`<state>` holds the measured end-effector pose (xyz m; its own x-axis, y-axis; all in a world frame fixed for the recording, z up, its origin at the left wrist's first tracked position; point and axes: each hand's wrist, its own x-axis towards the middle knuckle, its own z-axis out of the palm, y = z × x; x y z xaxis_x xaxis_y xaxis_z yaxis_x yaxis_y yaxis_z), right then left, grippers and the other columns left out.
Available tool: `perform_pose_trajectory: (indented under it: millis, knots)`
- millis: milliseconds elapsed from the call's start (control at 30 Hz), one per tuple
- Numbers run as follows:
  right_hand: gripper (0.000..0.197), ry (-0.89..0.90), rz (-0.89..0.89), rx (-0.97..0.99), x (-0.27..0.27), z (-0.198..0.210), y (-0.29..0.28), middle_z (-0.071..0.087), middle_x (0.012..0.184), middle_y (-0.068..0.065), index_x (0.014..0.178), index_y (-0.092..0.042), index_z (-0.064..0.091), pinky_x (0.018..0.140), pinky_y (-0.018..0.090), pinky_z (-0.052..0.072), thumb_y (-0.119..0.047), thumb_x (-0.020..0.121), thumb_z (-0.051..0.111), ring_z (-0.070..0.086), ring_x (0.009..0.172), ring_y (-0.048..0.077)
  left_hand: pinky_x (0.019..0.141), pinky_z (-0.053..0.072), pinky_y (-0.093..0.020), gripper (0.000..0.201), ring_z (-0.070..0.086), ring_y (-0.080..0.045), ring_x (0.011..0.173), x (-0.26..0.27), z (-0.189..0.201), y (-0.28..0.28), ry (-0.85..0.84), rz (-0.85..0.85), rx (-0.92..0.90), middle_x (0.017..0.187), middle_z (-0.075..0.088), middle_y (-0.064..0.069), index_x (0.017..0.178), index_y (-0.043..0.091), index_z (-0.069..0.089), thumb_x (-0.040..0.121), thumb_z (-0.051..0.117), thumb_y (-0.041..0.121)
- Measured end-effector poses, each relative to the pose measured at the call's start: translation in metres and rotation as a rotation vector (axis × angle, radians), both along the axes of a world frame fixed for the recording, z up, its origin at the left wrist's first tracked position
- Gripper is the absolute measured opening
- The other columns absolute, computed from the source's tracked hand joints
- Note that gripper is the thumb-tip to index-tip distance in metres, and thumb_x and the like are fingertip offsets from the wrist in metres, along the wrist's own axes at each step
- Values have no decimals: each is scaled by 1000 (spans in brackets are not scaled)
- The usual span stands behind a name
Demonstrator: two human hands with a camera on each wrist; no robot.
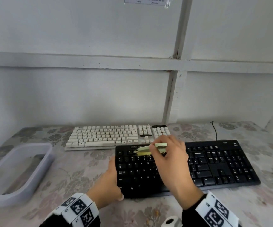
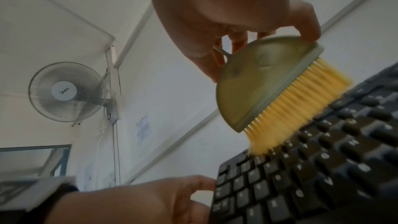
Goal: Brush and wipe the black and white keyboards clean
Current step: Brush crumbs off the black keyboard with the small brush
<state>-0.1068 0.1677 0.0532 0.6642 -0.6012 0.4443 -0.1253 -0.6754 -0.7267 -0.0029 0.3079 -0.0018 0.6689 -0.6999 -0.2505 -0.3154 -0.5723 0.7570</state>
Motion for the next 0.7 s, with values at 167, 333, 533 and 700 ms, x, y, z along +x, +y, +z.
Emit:
perform_pose_trajectory:
  millis: [167, 333, 533, 700]
  knots:
    - [2, -58, 144, 6, 6, 6, 22, 59, 95, -10, 86, -26, 64, 91, 35, 39, -27, 86, 65, 45, 102, 12, 59, 47, -16, 110, 60, -10, 77, -2, 3, -2, -51, -15, 37, 88, 61, 2, 142, 24, -17, 72, 64, 0]
    - [14, -10, 92, 34, -4, -2, -6, 57, 94, -16, 80, -34, 58, 86, 15, 33, -24, 86, 66, 46, 104, 14, 63, 49, -21, 108, 62, -15, 79, -2, 3, -1, 10, -5, 13, 94, 63, -10, 141, 34, -12, 72, 60, -5]
    - [13, -151, 106, 266, -29, 14, -46, 63, 86, -4, 75, -27, 64, 70, 27, 41, -18, 84, 68, 56, 76, 11, 59, 47, -18, 111, 59, -16, 75, -3, 3, -1, 68, -2, -14, 104, 63, -20, 141, 38, -12, 71, 58, -11]
    - [18, -99, 77, 274, -40, 2, -68, 61, 84, -2, 80, -32, 62, 72, 28, 40, -16, 85, 68, 53, 81, 16, 63, 49, -23, 112, 63, -22, 78, -2, 0, -1, 70, 5, -39, 95, 63, -15, 142, 37, -12, 70, 58, -13]
